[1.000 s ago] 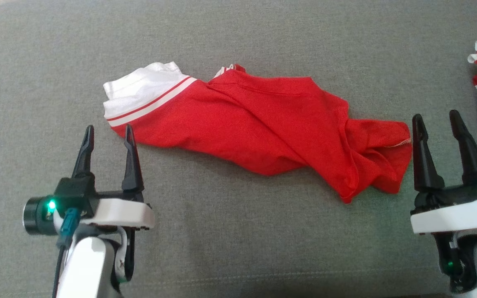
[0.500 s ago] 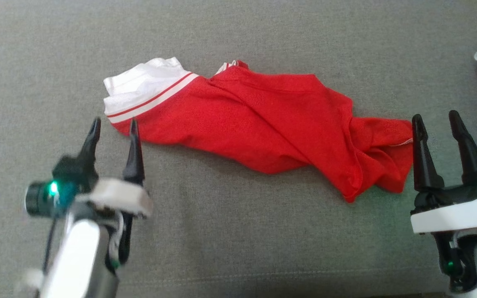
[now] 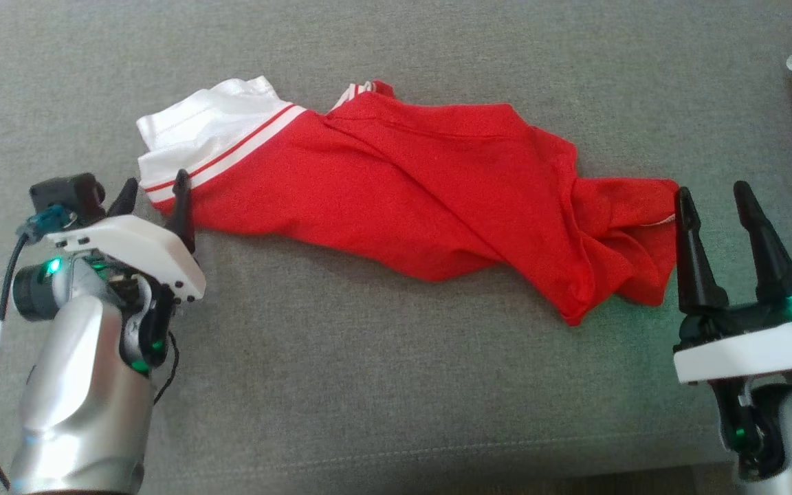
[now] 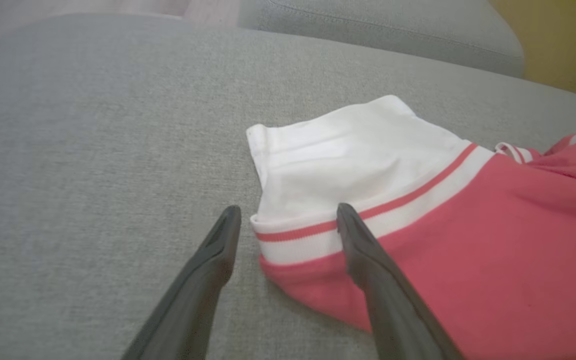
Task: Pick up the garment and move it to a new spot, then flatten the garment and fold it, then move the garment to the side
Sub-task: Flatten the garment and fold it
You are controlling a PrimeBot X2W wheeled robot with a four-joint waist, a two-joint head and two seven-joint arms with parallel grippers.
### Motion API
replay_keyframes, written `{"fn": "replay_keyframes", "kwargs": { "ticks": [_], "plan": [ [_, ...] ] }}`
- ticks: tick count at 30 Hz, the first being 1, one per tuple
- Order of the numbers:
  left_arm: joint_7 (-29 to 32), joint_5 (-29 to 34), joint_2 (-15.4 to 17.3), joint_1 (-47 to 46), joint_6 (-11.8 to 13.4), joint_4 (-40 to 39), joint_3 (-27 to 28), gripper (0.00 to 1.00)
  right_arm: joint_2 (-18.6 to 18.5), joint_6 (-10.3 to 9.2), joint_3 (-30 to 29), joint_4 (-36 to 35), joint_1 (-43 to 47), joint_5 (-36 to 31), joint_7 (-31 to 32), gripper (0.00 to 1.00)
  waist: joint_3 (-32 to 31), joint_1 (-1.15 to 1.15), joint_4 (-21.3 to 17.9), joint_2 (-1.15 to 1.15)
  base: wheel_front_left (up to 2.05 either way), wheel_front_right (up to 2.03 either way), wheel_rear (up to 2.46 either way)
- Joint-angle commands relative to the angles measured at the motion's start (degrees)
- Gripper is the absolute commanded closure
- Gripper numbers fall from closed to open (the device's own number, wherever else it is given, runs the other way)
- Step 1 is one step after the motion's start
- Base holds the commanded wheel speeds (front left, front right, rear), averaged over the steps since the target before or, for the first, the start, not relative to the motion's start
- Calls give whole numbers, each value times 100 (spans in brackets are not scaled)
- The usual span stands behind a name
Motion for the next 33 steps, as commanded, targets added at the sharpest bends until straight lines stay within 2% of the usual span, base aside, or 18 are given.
{"fn": "replay_keyframes", "kwargs": {
  "ticks": [1,7,8,10,15,19,23,33],
  "plan": [
    [15,-23,194,-257,-38,-115,219,0,-7,37,89,-174,-150,52,-28,0,17,0,-16,0,0,0,0],
    [69,-98,264,-438,-154,300,197,0,9,37,103,-122,-198,100,-53,0,54,0,-65,0,0,0,0],
    [55,-91,275,-462,-161,338,185,5,10,37,105,-116,-203,106,-55,0,58,0,-68,0,0,0,0],
    [34,-91,291,-502,-185,404,166,100,14,37,111,-106,-210,112,-61,0,67,0,-73,0,0,0,0],
    [-105,-1,369,-585,-209,444,82,100,28,37,92,-80,-222,118,-71,0,83,0,-70,0,0,0,0],
    [-326,153,436,-600,-103,313,20,100,7,37,67,-35,-232,137,-69,0,73,0,-52,0,0,0,0],
    [-483,258,494,-549,-22,52,-27,100,-211,37,116,142,-386,163,123,0,70,0,-36,0,0,0,0],
    [-496,402,424,-471,53,-664,-285,100,-1102,37,971,982,-1738,1133,2106,0,290,0,191,0,0,0,0]
  ]
}}
